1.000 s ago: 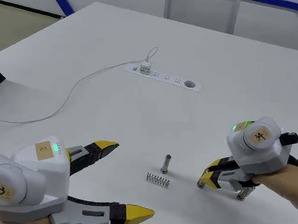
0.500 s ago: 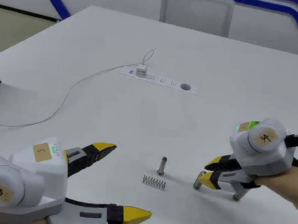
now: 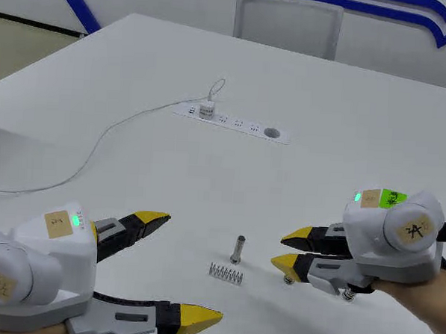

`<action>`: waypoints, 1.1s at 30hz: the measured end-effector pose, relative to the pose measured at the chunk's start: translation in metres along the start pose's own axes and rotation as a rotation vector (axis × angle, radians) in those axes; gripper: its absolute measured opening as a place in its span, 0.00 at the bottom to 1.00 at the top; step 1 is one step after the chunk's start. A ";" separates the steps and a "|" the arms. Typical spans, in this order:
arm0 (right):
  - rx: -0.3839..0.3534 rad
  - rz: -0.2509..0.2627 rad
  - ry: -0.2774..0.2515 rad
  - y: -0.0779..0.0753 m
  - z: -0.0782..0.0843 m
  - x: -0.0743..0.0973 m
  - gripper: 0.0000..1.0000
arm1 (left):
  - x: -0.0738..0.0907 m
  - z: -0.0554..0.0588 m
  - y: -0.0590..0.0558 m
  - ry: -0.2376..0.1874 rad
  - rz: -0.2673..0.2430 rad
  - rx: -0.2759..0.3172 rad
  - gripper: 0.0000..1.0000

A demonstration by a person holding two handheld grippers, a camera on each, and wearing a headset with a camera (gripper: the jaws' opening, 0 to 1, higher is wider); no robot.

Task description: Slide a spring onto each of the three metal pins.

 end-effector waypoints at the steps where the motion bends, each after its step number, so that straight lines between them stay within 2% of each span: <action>1: 0.010 -0.005 0.003 0.003 -0.001 -0.004 0.19 | 0.000 0.000 0.000 0.001 -0.001 0.000 0.87; 5: 0.022 -0.035 0.021 0.017 0.000 -0.021 0.19 | 0.003 0.001 0.003 0.001 -0.007 0.004 0.87; 8: 0.021 -0.026 0.042 0.021 0.004 -0.031 0.19 | 0.004 0.003 0.004 0.001 -0.010 0.009 0.87; 15: -0.021 -0.007 0.070 0.019 0.007 -0.051 0.19 | 0.005 0.006 0.005 0.009 -0.011 0.013 0.87; 22: -0.004 0.016 0.105 0.019 0.007 -0.069 0.17 | 0.005 0.009 0.005 0.020 -0.010 0.012 0.87; 33: -0.020 0.012 0.160 0.016 0.018 -0.080 0.15 | 0.005 0.011 0.005 0.025 -0.010 0.015 0.87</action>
Point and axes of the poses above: the centre of the closed fingertips' face, and the gripper's own axes: x roughly backward along the fingers, y roughly to its left, z roughly out of its underside, the point moved 2 cm from there along x, roughly backward along the fingers, and after that the axes turned 14 degrees about y, right-handed, at the moved point
